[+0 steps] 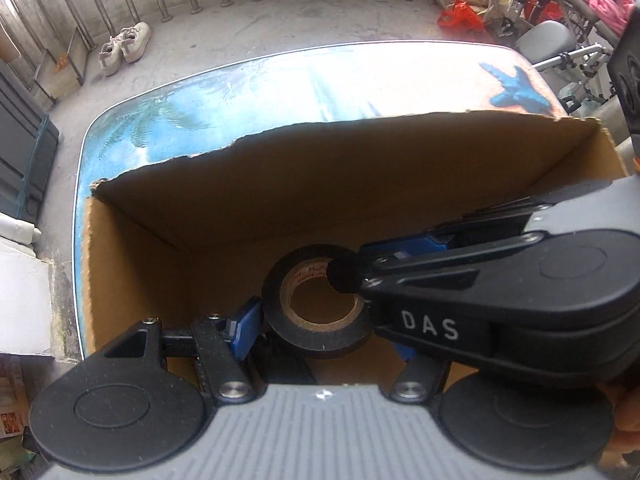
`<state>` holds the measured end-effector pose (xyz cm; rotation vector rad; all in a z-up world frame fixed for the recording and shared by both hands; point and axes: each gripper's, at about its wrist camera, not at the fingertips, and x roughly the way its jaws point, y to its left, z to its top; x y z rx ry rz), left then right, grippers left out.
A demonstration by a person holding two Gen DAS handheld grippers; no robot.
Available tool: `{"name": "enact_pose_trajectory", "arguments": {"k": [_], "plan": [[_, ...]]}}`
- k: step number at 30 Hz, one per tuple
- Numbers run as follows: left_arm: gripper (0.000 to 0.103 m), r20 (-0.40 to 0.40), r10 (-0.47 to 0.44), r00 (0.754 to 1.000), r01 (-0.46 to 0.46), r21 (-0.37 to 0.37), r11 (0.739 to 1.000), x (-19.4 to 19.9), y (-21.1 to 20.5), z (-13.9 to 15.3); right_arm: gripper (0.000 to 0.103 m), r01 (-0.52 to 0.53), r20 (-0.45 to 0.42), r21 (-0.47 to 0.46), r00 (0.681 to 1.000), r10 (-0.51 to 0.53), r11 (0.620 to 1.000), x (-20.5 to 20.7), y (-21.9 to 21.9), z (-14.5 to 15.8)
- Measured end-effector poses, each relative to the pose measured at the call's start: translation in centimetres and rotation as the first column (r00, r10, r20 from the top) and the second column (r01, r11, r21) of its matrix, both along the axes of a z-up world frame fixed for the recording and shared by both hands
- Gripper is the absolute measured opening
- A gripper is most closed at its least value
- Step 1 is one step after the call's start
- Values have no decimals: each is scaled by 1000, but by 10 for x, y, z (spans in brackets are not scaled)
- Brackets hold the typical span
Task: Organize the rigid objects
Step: 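Carry the tape roll into the box and open the right gripper, then reach the right gripper to the gold-lidded black jar and grasp it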
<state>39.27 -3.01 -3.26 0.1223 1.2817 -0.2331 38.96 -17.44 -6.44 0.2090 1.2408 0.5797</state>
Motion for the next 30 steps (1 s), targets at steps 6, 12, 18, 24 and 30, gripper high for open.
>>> {"name": "enact_pose_trajectory", "arguments": {"k": [6,12,18,24,30], "plan": [[67,16,11,1000,-11,9,1000,-1,0,-2,19,9,6,11,1000,-9,1000,3,-1,-4],[68,80,14,997,-14,-1,1000,-14,3,21,19,43,20,47,999,-44,998,0,-10,7],[71,177,18,984,-13,-30,999,-50,15,69,21,92,103,133,989,-107,987,-33,-39,56],[76,289,11,957,11,-76,997,-102,27,124,24,92,224,230,964,-145,969,-91,-76,116],[79,366,1,931,46,-119,992,-151,37,166,26,75,288,294,944,-163,953,-150,-105,154]]}}
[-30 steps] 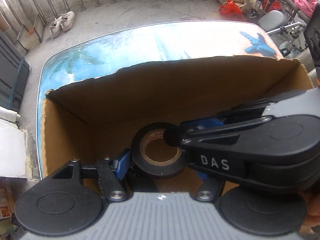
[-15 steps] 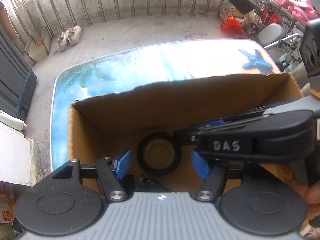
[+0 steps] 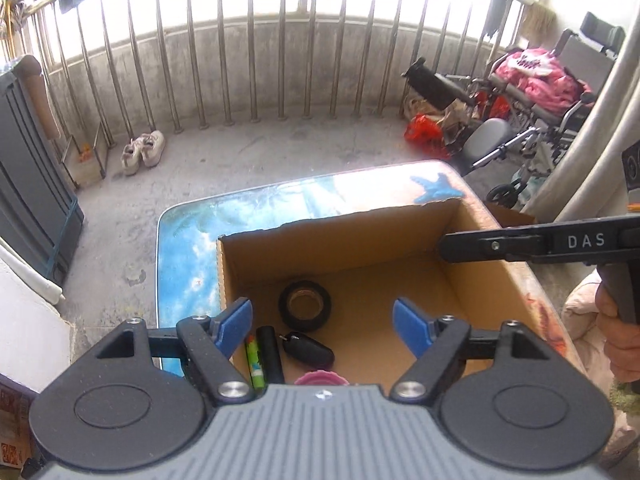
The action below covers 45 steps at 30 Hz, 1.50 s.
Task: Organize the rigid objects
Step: 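Reach the right gripper to the gold-lidded black jar and grasp it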
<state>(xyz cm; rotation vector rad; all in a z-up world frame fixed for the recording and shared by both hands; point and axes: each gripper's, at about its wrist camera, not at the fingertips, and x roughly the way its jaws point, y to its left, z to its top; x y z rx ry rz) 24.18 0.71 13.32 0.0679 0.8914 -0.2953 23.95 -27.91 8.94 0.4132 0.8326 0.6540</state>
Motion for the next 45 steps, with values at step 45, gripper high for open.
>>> {"name": "enact_pose_trajectory", "arguments": {"k": [45], "plan": [[74,102,-212,972,196,146,970,-156,-110,-178,38,212,-155,49,967,-202,976,-172,-60,-158]]}}
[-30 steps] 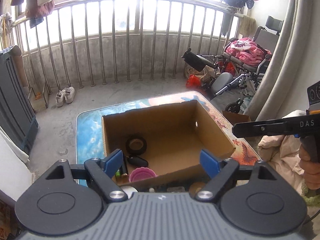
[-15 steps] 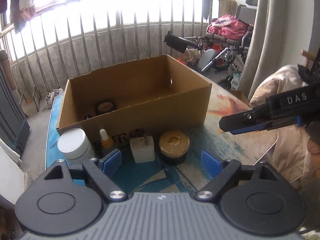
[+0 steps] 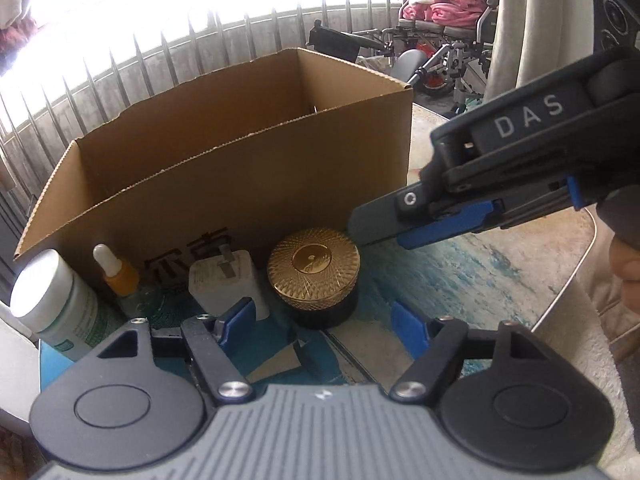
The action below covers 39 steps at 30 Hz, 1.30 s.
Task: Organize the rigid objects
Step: 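Reach the right gripper to the gold-lidded black jar and grasp it, then lift the gold-lidded jar into the box and open the right gripper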
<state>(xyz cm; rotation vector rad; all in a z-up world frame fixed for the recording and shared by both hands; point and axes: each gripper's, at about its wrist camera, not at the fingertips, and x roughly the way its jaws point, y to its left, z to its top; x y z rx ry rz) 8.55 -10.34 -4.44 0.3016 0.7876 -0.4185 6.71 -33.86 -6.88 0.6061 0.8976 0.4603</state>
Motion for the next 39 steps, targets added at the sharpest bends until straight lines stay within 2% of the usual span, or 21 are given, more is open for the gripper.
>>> {"name": "enact_pose_trajectory", "arguments": {"k": [2,8,16,23,35,39], "plan": [[71,-18,0,1000,0,0,1000,6,-2,-4,37,-12,-17,2,1000,12,1000,11,4,-8],[71,-51,-13,999,13,-2,1000,15,-2,-11,37,-32,-44,-6,999,31,999,32,17,-22],[72,-56,-37,998,37,4,999,17,-5,-14,36,-35,-50,-3,998,35,999,36,22,-29],[72,-71,-55,996,54,-7,998,12,-11,-12,36,-29,-48,-8,998,28,1000,26,10,-28],[72,-67,-186,980,186,-6,983,-13,-27,-9,36,42,-67,1,997,-42,999,-11,-20,-30],[72,-50,-197,979,198,14,980,-18,-29,-11,37,68,-74,36,995,-65,997,-18,-28,-32]]}}
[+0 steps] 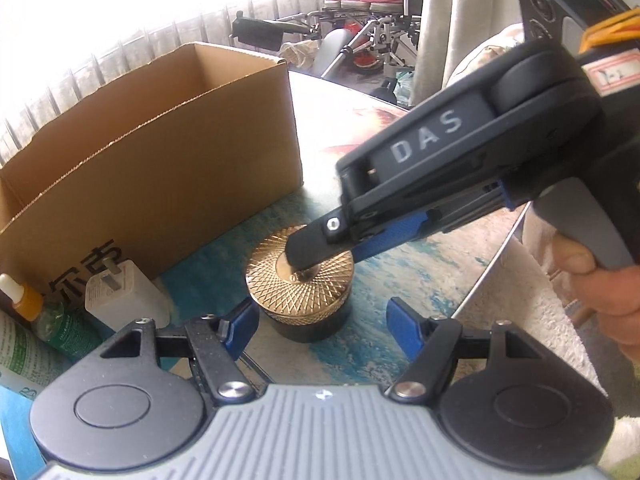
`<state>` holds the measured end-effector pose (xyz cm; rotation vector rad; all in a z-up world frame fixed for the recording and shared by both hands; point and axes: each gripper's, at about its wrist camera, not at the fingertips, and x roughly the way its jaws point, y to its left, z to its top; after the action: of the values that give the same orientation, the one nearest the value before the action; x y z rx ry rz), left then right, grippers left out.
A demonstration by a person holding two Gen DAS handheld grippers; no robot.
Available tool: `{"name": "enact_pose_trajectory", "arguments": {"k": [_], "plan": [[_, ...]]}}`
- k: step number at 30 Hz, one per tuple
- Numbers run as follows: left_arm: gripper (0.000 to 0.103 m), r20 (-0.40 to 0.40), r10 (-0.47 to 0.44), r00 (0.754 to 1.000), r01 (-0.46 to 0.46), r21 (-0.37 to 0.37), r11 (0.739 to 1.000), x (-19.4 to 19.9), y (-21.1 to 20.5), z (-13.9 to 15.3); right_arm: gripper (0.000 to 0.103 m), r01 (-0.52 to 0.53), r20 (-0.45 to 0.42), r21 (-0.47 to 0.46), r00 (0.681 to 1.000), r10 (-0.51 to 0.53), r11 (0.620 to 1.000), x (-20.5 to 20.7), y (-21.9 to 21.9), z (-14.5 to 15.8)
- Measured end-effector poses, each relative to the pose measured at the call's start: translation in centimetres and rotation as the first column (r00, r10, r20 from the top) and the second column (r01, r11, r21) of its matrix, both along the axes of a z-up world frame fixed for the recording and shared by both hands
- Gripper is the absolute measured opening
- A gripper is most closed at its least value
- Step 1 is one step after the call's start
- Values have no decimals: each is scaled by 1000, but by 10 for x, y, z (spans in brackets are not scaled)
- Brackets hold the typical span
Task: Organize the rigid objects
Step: 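Lift the gold-lidded jar into the box and open the right gripper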
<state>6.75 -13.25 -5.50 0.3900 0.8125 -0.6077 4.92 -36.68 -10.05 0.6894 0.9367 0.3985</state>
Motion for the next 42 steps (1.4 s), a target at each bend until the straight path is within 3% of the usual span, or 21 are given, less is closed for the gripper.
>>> {"name": "enact_pose_trajectory", "arguments": {"k": [5,19,32,42], "plan": [[73,9,16,1000,-16,22,1000,7,-7,-1,37,17,-5,20,1000,-17,1000,0,-8,-2],[71,-25,12,1000,-12,-1,1000,26,-9,-11,38,0,-37,44,999,1,999,5,-5,-7],[59,-59,62,996,-64,-29,998,35,-9,-10,39,-15,-26,18,1000,15,1000,7,0,-4],[57,-64,73,995,-76,-36,996,35,-8,-10,39,-15,-25,12,1000,16,1000,7,1,-4]]}}
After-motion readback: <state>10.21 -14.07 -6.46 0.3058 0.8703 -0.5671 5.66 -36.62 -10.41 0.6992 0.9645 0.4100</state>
